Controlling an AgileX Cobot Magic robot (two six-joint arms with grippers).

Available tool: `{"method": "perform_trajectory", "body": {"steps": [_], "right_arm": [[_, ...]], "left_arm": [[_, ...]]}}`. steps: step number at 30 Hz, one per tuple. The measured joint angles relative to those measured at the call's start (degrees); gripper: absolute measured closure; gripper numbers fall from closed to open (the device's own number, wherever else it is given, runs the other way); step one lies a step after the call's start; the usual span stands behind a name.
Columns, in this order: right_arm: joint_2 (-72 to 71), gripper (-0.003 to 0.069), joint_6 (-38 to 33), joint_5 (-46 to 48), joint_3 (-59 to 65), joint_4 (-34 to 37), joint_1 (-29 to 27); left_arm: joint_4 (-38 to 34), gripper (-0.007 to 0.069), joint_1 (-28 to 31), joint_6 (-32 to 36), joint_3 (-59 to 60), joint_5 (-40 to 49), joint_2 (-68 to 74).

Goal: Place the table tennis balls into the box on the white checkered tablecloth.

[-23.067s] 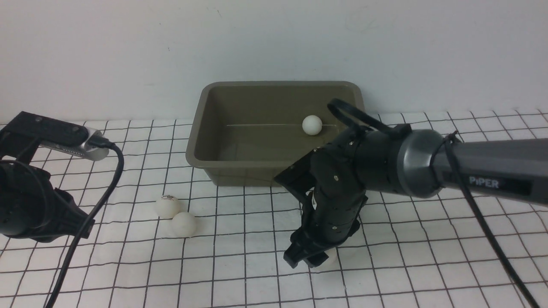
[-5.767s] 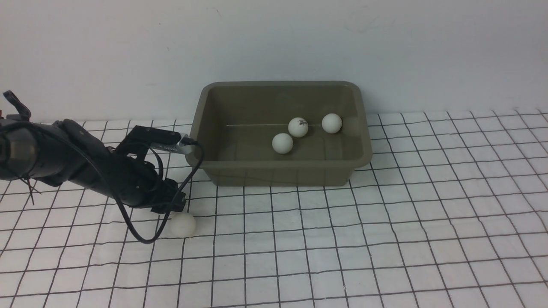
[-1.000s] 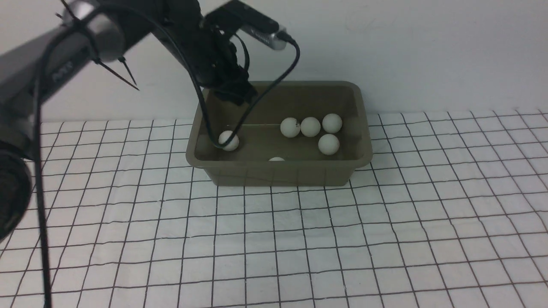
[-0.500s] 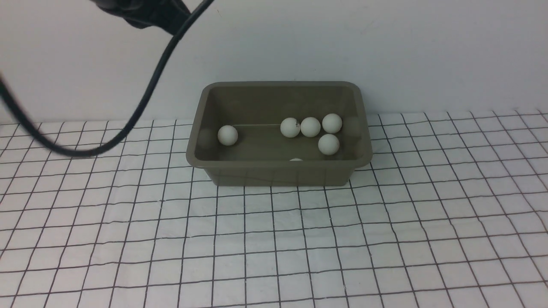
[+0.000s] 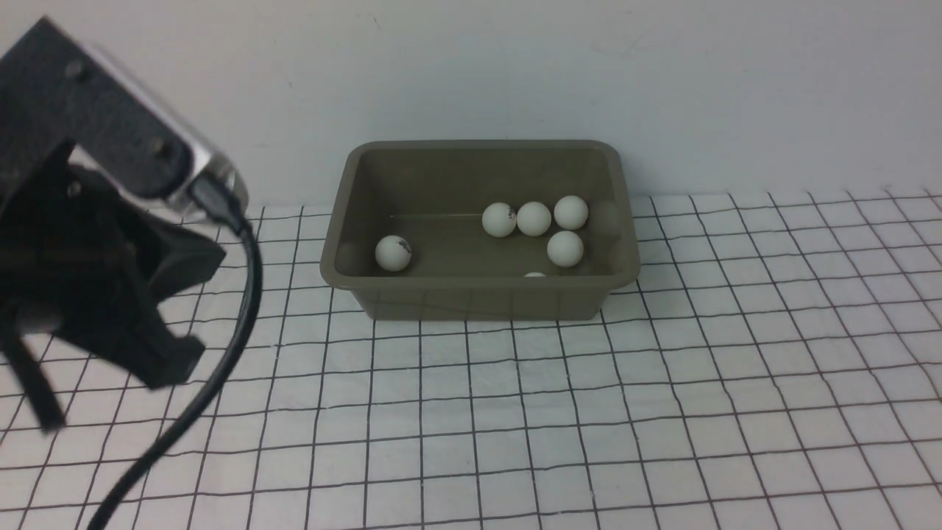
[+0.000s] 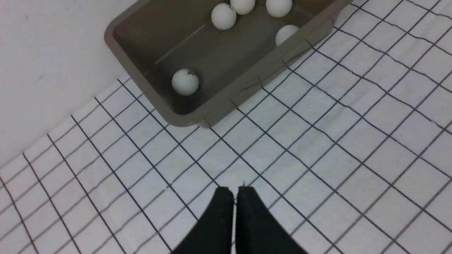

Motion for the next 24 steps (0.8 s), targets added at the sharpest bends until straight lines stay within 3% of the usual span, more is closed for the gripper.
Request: {"method": "perform_trajectory", "body": {"steps": [6, 19, 24], "right_arm": [[-0.87, 0.0675, 1.56, 1.53, 1.00, 0.13, 0.00], [-0.87, 0.0675, 2.07, 3.32, 1.06, 0.18, 0.00], [-0.87, 0.0675, 2.07, 3.32, 1.06, 0.23, 0.00]], "left_arm": [[-2.17, 0.0629, 0.00, -1.44, 6.90, -0.65, -6.87], [-4.20, 0.0629, 0.00, -1.99, 11.61, 14.98, -13.96], [0.58, 0.0629, 2.28, 0.27, 11.72, 15.11, -19.39]]}}
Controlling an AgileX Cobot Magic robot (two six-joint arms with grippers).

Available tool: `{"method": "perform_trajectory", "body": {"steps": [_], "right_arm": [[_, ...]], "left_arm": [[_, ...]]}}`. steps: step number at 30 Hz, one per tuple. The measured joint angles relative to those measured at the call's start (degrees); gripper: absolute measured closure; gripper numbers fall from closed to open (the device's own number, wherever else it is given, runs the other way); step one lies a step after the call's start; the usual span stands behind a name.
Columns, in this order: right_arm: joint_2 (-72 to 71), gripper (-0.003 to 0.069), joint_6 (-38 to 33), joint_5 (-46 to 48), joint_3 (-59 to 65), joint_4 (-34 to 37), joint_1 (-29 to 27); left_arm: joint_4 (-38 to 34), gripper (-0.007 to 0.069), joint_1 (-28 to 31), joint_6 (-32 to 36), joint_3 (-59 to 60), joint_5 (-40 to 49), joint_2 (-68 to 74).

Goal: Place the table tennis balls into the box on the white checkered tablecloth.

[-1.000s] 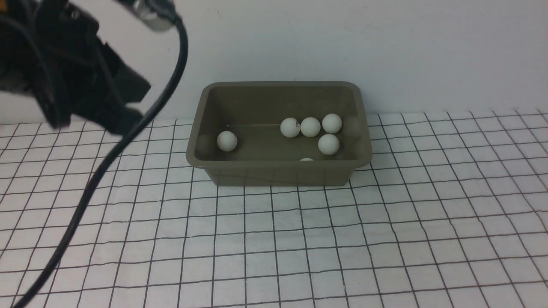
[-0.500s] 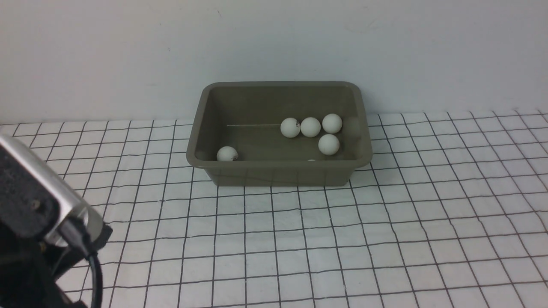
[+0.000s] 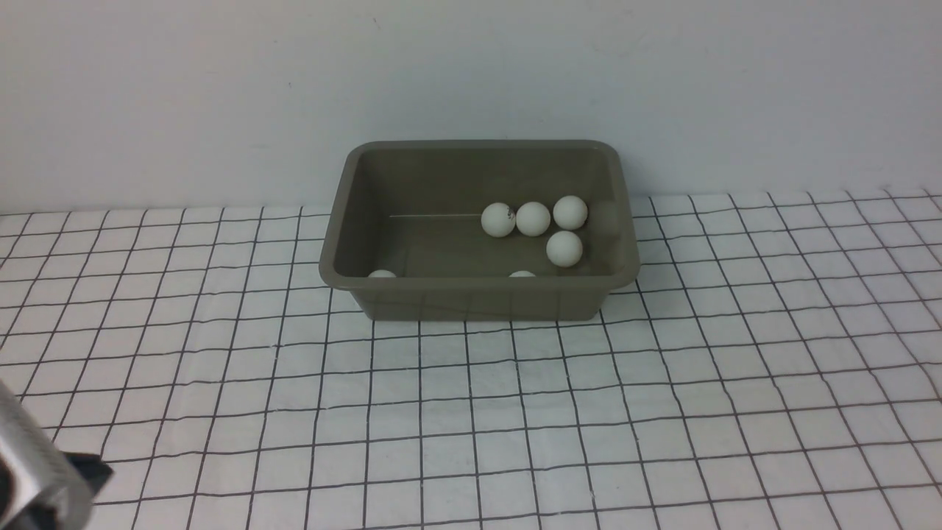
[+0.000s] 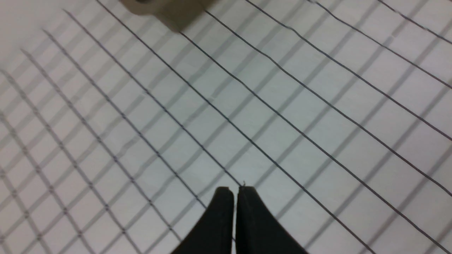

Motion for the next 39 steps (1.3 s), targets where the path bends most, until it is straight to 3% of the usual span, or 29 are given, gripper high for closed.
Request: {"method": "perform_trajectory", "body": {"steps": [5, 11, 15, 18, 24, 39], "right_arm": [[0.00, 0.0675, 0.00, 0.05, 0.00, 0.00, 0.00], [0.00, 0.0675, 0.05, 0.11, 0.00, 0.06, 0.00], [0.00, 0.0675, 0.05, 0.16, 0.00, 0.06, 0.00], [0.00, 0.0675, 0.05, 0.59, 0.11, 0.10, 0.00], [0.00, 0.0675, 0.05, 0.65, 0.21, 0.10, 0.00], [0.00, 0.0675, 0.05, 0.80, 0.21, 0.10, 0.00]], "left_arm": [[2.23, 0.0629, 7.43, 1.17, 0.00, -2.71, -15.09], [2.31, 0.0629, 11.73, 1.35, 0.40, -3.44, -25.36], [3.63, 0.0629, 13.92, 1.35, 5.41, -8.75, -31.78], [4.60, 0.0629, 15.47, -1.62, 23.71, -25.85, -35.67], [4.78, 0.0629, 15.52, -10.76, 41.99, -45.19, -35.67], [4.88, 0.0629, 15.52, -13.83, 43.85, -45.13, -35.67]]}}
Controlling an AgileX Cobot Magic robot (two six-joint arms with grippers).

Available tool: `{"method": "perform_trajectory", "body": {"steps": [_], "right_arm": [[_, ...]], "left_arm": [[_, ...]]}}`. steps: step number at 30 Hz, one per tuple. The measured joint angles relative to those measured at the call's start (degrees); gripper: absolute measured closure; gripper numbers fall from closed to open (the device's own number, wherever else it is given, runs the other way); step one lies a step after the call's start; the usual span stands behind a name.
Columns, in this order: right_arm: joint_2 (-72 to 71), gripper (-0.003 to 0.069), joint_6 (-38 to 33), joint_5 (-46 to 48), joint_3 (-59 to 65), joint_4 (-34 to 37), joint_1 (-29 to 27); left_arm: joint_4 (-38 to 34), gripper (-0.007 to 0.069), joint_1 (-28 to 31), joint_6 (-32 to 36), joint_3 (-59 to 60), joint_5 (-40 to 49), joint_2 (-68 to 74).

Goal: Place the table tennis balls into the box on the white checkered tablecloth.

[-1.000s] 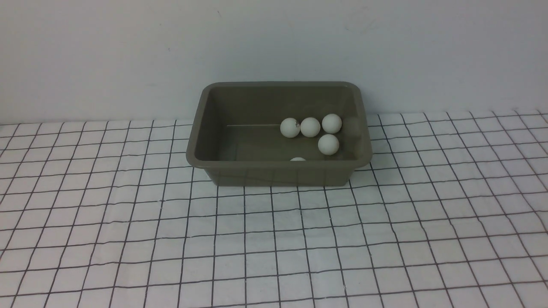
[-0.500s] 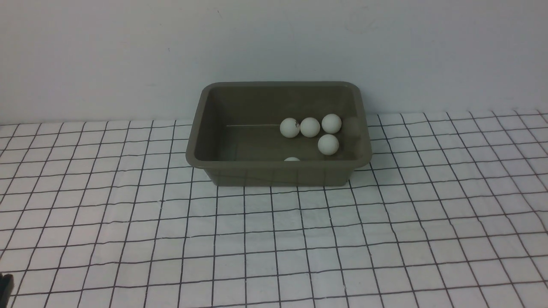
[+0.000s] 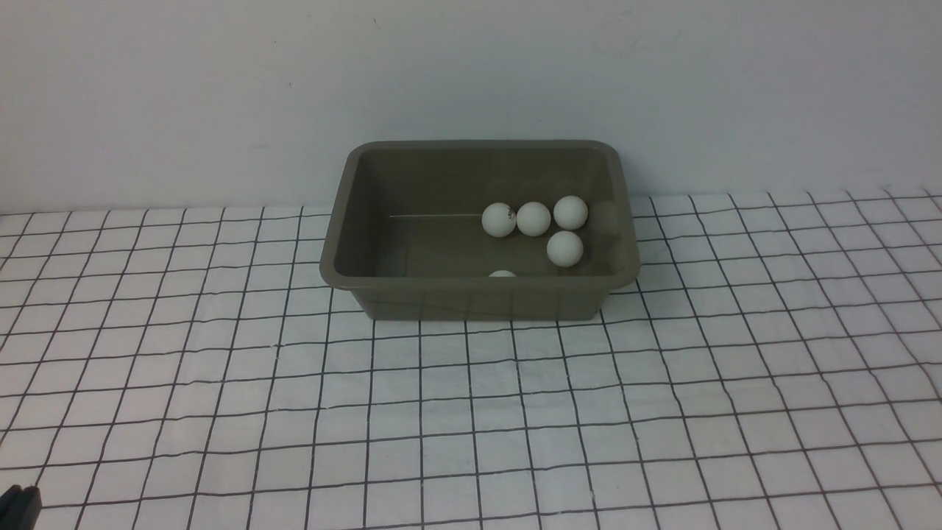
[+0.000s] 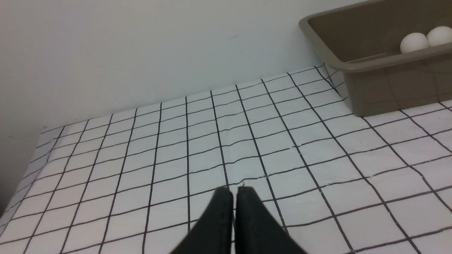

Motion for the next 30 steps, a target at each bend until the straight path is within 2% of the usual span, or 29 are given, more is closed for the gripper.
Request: {"method": "perform_trajectory", "body": {"steps": [15, 18, 22, 25, 30], "right_arm": [[0.00, 0.0676, 0.00, 0.00, 0.00, 0.00, -0.06], [0.00, 0.0676, 0.15, -2.36, 0.15, 1.21, -2.93], [-0.64, 0.0676, 2.08, -15.84, 2.74, 6.41, -9.83], [-3.43, 0.0676, 3.22, -32.47, 10.78, 11.62, -15.62], [-9.20, 0.0676, 3.48, -47.53, 23.89, 15.09, -19.56]], "left_arm": [[0.00, 0.0629, 0.00, 0.00, 0.00, 0.06, 0.00], [0.00, 0.0629, 0.00, 0.00, 0.00, 0.06, 0.00], [0.00, 0.0629, 0.00, 0.00, 0.00, 0.06, 0.00], [0.00, 0.0629, 0.00, 0.00, 0.00, 0.06, 0.00], [0.00, 0.0629, 0.00, 0.00, 0.00, 0.06, 0.00]]}}
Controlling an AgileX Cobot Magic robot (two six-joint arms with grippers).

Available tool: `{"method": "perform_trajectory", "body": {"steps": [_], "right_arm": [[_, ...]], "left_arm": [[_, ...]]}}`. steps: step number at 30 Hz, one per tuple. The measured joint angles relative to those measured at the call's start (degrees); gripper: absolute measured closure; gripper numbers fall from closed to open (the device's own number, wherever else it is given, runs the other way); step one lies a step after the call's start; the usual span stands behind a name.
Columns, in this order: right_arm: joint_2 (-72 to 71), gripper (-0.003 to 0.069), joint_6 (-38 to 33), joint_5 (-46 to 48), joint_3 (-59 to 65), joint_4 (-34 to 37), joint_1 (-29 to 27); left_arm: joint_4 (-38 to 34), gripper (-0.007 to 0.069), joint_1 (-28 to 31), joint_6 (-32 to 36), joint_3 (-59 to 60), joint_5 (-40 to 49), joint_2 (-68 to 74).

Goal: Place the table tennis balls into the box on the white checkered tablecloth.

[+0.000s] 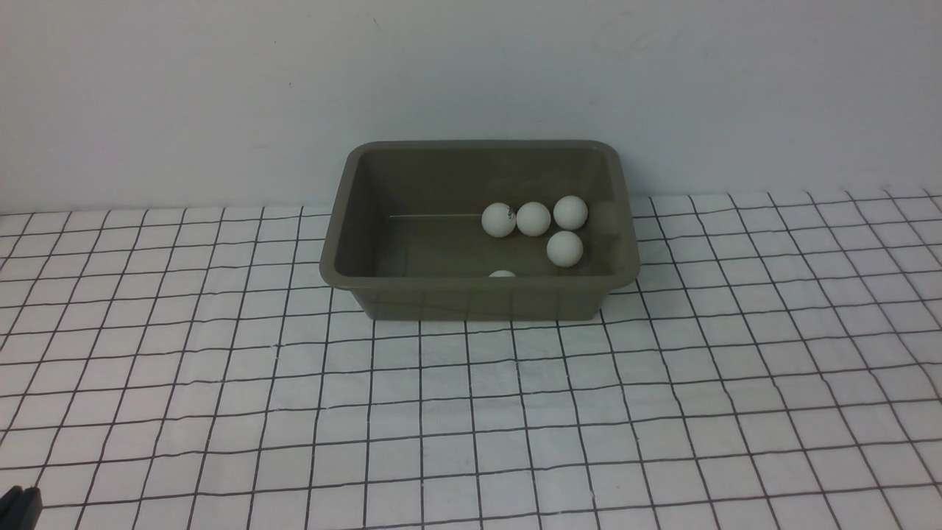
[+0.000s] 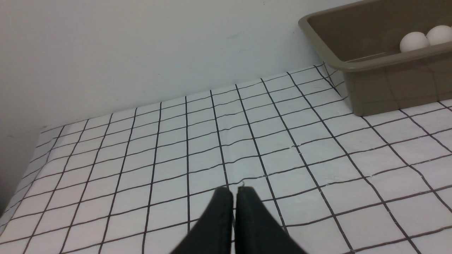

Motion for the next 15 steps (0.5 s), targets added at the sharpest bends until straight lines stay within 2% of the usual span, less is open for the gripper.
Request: {"method": "perform_trajectory", "body": {"steps": [6, 15], "right_arm": [[-9.02, 0.0676, 1.26, -11.38, 17.30, 1.00, -2.89], [-12.98, 0.0676, 2.71, -6.61, 19.70, 0.67, -3.21]], "left_arm": [[0.00, 0.0629, 0.00, 0.00, 0.00, 0.02, 0.00], [0.00, 0.0629, 0.00, 0.00, 0.00, 0.15, 0.00]]}}
